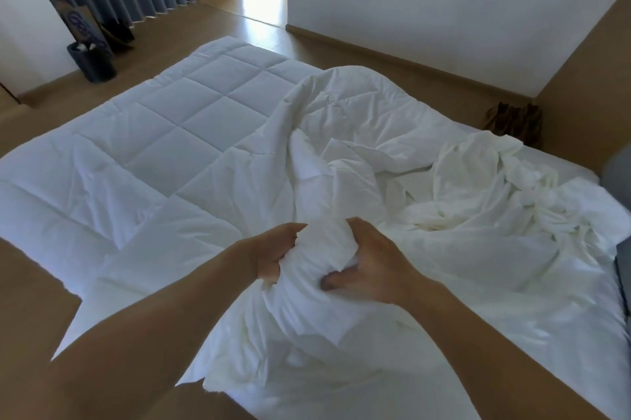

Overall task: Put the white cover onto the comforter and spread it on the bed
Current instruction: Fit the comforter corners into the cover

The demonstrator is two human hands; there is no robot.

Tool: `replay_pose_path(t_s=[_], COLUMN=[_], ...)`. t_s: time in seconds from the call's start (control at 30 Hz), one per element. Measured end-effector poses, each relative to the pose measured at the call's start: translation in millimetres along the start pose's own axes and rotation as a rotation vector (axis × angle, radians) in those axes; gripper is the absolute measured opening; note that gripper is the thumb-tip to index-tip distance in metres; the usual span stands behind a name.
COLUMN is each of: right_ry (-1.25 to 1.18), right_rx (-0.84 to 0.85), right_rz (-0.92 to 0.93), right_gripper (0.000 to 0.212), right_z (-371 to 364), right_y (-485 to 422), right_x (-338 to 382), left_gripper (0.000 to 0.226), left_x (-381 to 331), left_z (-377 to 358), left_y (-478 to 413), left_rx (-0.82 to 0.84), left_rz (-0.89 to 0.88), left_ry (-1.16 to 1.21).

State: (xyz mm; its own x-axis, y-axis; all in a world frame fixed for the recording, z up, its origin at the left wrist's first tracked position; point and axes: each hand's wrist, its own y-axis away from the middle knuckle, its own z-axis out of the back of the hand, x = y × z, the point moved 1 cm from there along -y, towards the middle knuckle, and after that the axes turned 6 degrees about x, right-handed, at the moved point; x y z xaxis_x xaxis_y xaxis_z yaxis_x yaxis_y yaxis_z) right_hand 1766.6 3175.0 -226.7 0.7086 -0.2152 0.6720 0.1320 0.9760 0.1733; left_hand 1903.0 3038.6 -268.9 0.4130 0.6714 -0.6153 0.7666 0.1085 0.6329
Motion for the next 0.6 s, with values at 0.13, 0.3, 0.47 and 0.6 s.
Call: replay_pose_path(t_s=[0.13, 0.3, 0.47, 0.6], right_ry=[-0.036, -0.152, -0.013, -0.126], right_rx=[0.039, 0.056, -0.091, -0.096], right_rz=[0.001, 0.125, 0.339, 0.406], right_gripper=[0.067, 0.048, 0.032, 0.005], right_z=[-16, 4, 37, 42], right_y=[-8, -19, -22, -13], right_x=[-4, -9, 1, -9], left_gripper=[0.025, 0.037, 0.007, 0.037], left_x=[9, -4, -14, 15], left_z=[-2, -3, 6, 26], left_y=[7, 15, 25, 32], left_rx=[-0.063, -0.232, -0.442, -0.554], left_rz=[0.014, -0.171, -0.32, -0.03], left_ry=[0.047, -0.157, -0.336, -0.638])
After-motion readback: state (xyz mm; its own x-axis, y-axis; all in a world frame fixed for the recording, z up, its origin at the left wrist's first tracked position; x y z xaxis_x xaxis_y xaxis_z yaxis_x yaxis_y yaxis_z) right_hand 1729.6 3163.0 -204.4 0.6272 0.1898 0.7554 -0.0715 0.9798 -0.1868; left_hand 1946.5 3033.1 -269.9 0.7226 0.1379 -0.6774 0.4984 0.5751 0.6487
